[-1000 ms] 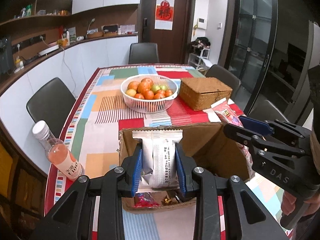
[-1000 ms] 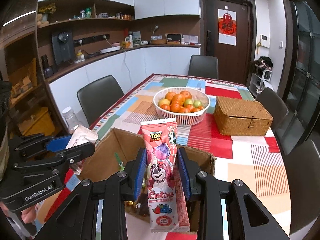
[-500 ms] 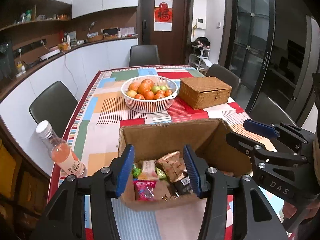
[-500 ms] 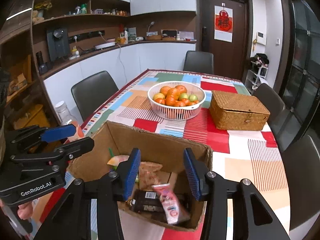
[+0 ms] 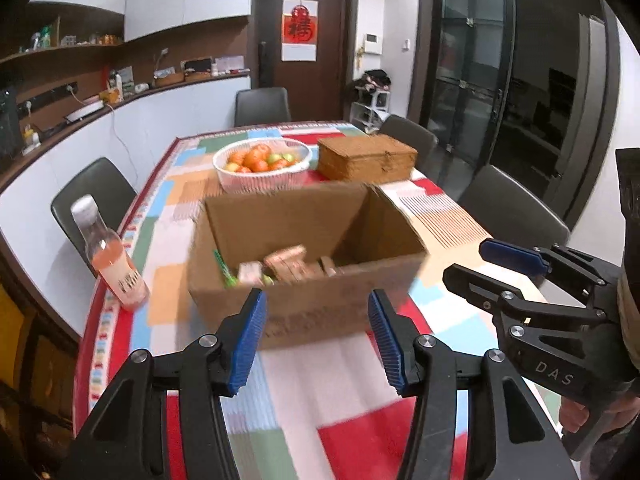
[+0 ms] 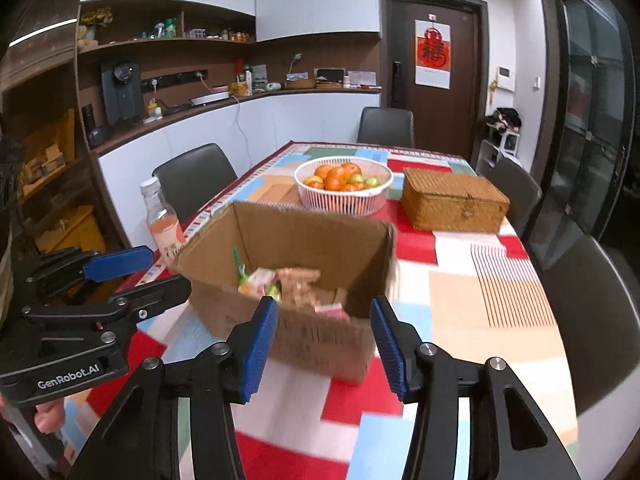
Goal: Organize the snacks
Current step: 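Lower the left tool to the green packet and grasp it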
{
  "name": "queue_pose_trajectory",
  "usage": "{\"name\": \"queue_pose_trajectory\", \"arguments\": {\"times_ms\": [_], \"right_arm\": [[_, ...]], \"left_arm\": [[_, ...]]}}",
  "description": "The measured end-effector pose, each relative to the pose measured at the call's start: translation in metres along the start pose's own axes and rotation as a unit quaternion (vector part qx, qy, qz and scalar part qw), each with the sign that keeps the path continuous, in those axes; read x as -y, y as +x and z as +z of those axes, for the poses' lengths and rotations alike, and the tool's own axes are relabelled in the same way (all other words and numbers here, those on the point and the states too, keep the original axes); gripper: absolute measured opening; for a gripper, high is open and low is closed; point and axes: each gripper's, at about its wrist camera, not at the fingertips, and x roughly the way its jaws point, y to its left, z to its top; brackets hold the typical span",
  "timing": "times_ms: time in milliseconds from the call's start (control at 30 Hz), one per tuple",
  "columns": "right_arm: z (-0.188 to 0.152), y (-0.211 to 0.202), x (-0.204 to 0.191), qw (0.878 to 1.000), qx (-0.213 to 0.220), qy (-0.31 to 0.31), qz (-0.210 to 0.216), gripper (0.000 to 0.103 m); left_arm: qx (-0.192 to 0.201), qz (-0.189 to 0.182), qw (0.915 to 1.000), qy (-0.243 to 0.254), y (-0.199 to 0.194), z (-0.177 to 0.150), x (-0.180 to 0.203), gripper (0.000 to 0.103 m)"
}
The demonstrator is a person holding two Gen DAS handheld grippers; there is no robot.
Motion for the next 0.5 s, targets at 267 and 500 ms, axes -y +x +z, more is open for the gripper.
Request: {"name": "queue_pose_trajectory", "arguments": {"times_ms": [267,500], "right_arm": [[-0.058,-0.021,0.011,0.999,-0.039,0.013,-0.015,0.049],[-0.104,-0.030,0.023,0.996,-0.086,0.028,-0.028,0.049]], "left_arm": [[-0.055,-0.031,0.9979,0.014,0.004,-0.047,0.035,0.053],[-0.114,-0.054,0.9915,0.031,0.020,-0.086,0.059,0.053]]}}
